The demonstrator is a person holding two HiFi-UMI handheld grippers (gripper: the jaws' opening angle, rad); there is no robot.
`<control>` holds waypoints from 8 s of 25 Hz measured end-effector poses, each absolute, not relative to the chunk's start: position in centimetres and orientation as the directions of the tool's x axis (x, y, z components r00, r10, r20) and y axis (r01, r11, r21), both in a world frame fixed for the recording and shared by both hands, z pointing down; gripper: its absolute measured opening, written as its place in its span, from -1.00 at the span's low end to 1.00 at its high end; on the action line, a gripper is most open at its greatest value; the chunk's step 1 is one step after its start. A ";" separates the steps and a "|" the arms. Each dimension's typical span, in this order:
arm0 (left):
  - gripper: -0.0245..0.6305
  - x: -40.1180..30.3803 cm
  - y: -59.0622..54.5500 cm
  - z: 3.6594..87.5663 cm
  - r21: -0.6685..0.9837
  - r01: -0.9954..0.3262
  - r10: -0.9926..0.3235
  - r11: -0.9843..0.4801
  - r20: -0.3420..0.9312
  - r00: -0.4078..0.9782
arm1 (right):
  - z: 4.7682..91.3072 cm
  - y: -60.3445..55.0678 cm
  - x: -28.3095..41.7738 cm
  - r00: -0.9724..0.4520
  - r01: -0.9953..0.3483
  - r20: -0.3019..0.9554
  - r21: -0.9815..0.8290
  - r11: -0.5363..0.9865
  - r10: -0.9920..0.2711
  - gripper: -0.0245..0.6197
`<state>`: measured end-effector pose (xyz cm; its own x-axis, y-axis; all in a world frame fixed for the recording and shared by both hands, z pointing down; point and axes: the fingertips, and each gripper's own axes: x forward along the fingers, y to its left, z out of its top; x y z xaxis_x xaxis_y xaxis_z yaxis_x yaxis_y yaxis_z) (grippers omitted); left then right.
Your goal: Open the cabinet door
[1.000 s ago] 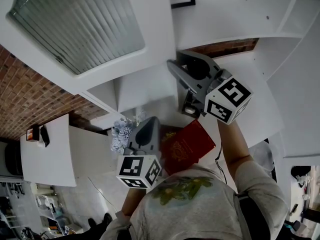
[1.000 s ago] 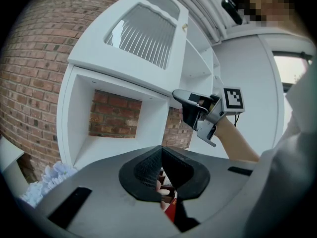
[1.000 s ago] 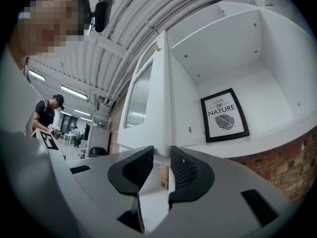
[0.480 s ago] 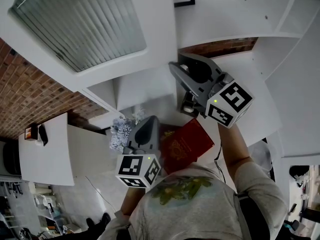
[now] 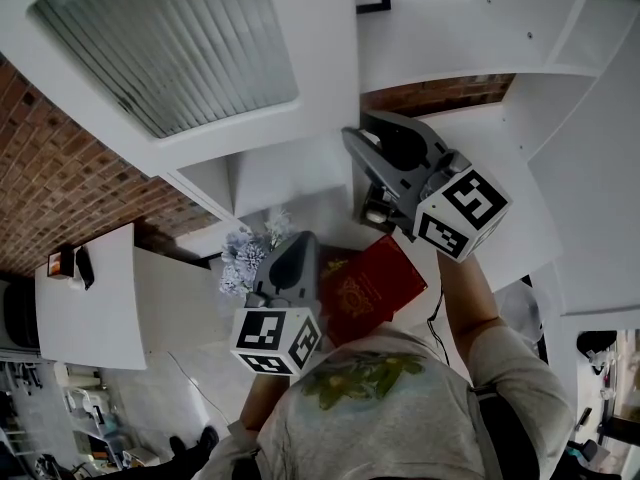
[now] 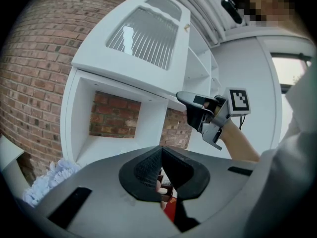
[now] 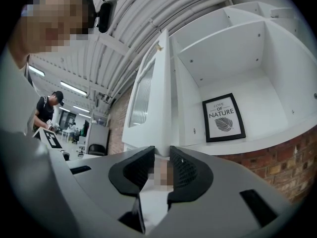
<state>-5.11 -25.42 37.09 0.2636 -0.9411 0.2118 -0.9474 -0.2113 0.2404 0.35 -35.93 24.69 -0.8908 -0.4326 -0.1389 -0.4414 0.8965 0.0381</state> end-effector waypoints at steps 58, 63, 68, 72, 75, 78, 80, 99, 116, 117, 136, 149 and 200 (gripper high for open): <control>-0.89 -5.5 -17.0 35.0 0.236 -0.909 -0.903 -0.344 0.182 0.389 | 24.8 -25.5 1.7 -0.770 -0.637 -0.065 0.070 0.767 -0.634 -0.65; -0.89 -5.6 -16.2 34.6 0.240 -0.903 -0.897 -0.356 0.185 0.402 | 24.8 -24.5 1.5 -0.761 -0.649 -0.055 0.071 0.758 -0.646 -0.65; -0.89 -5.5 -15.5 34.4 0.237 -0.899 -0.891 -0.368 0.187 0.414 | 24.8 -23.7 1.5 -0.758 -0.652 -0.051 0.073 0.755 -0.650 -0.66; -0.89 -5.6 -14.9 34.4 0.239 -0.897 -0.889 -0.372 0.189 0.418 | 24.7 -23.1 1.4 -0.753 -0.658 -0.050 0.073 0.749 -0.656 -0.66; -0.89 -6.0 -14.5 34.5 0.243 -0.897 -0.889 -0.368 0.190 0.417 | 24.8 -22.7 1.4 -0.749 -0.662 -0.047 0.079 0.745 -0.660 -0.66; -0.89 -6.3 -14.2 34.5 0.245 -0.898 -0.890 -0.367 0.190 0.415 | 24.8 -22.3 1.3 -0.747 -0.664 -0.043 0.090 0.742 -0.663 -0.66; -0.89 -6.5 -14.0 34.5 0.245 -0.898 -0.890 -0.367 0.189 0.415 | 24.8 -22.0 1.3 -0.746 -0.665 -0.043 0.090 0.741 -0.664 -0.67; -0.89 -7.5 -12.6 34.6 0.248 -0.895 -0.887 -0.370 0.191 0.419 | 24.7 -19.1 0.6 -0.763 -0.647 -0.064 0.068 0.760 -0.644 -0.69; -0.89 -8.1 -11.5 34.7 0.254 -0.891 -0.884 -0.377 0.189 0.428 | 24.6 -16.1 -0.6 -0.800 -0.600 -0.061 0.051 0.798 -0.597 -0.70; -0.89 -8.1 -11.4 34.7 0.254 -0.890 -0.883 -0.379 0.189 0.430 | 24.6 -15.9 -0.7 -0.803 -0.595 -0.060 0.051 0.802 -0.592 -0.70; -0.89 -9.2 -10.0 34.8 0.260 -0.901 -0.896 -0.348 0.190 0.401 | 24.5 -12.0 -3.0 -0.879 -0.475 -0.064 0.037 0.879 -0.472 -0.71; -0.89 -10.4 -8.3 35.3 0.279 -0.911 -0.913 -0.302 0.192 0.361 | 24.5 -9.4 -5.3 -0.914 -0.403 -0.067 0.046 0.914 -0.400 -0.71; -0.89 -14.6 -3.4 35.8 0.291 -0.941 -0.947 -0.175 0.214 0.242 | 24.6 -4.9 -11.1 -0.958 -0.273 -0.106 0.041 0.961 -0.267 -0.70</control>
<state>-14.63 -3.40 35.82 0.2417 -0.9465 0.2136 -0.9408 -0.1746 0.2907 -11.10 -4.86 24.55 -0.9579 -0.2670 -0.1057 -0.2725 0.9613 0.0415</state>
